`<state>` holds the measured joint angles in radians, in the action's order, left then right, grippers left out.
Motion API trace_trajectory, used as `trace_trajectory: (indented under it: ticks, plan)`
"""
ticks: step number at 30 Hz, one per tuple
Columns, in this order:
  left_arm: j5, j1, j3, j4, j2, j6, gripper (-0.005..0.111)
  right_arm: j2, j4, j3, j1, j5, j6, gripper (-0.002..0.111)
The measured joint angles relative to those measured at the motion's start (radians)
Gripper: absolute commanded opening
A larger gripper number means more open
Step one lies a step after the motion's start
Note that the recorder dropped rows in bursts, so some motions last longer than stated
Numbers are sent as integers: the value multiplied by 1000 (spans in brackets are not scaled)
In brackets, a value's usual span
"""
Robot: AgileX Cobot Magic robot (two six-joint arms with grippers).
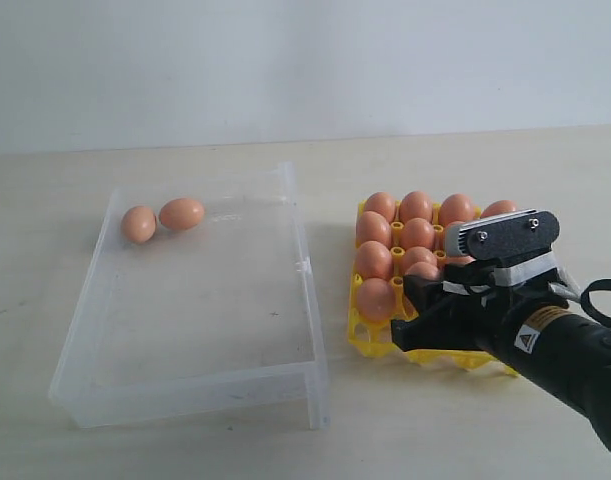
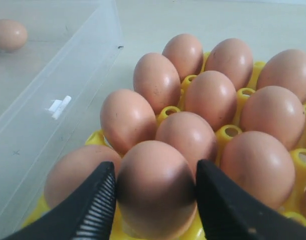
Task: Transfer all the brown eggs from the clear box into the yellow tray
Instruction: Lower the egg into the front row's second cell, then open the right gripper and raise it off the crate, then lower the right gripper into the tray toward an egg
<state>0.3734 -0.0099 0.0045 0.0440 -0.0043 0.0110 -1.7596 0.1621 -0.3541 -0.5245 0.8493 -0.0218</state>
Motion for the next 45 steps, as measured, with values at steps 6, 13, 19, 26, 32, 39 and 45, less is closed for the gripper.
trace_trajectory:
  ticks: [6, 13, 19, 26, 32, 39, 45]
  plan:
    - [0, 0, 0, 0, 0, 0, 0, 0, 0, -6, 0, -32, 0, 23]
    - [0, 0, 0, 0, 0, 0, 0, -28, 3, -36, 9, -124, -3, 70]
    - [0, 0, 0, 0, 0, 0, 0, -19, 7, -42, 13, -159, -3, 70]
    - [0, 0, 0, 0, 0, 0, 0, 234, 39, -52, 13, -311, 129, 45]
    - [0, 0, 0, 0, 0, 0, 0, 470, -30, -379, 10, -810, 243, 0]
    - [0, 0, 0, 0, 0, 0, 0, 39, -147, -1034, -180, -1287, 286, 0]
    - [0, 0, 0, 0, 0, 0, 0, -254, -280, -1229, -269, -1359, 714, 28]
